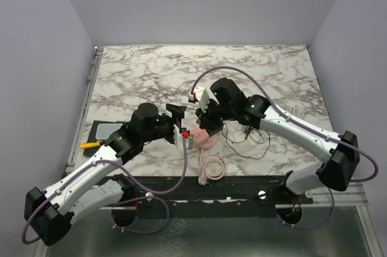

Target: Insert the plug

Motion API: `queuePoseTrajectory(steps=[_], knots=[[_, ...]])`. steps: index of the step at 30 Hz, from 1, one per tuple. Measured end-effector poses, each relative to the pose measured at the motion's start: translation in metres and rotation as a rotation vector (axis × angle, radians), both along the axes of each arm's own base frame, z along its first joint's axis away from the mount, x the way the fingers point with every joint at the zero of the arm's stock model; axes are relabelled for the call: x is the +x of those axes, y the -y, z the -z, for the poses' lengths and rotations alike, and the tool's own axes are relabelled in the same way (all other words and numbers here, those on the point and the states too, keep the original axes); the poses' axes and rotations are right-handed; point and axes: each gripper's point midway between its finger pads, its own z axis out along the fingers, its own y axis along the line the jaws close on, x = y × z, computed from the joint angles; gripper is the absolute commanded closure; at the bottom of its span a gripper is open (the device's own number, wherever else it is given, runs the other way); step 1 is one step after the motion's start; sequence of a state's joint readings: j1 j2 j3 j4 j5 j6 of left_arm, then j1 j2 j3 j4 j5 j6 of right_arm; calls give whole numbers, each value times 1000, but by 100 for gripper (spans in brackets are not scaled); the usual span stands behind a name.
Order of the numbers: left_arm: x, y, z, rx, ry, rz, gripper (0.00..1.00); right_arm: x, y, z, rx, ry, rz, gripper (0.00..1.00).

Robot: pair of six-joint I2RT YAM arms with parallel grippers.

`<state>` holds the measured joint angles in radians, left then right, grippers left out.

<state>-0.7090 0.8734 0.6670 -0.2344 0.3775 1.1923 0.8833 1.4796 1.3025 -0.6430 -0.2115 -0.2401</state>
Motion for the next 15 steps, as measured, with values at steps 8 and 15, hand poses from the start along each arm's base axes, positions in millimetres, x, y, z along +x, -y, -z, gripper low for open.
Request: queuePoseTrajectory(steps=[8,15], knots=[[-8,14,-51,-225,-231,-81,7,-28,-15,-34,228,23,-129,95],[-27,27,-70,-328,-432,-53,9,-36,-18,-62,352,60,-147,95]])
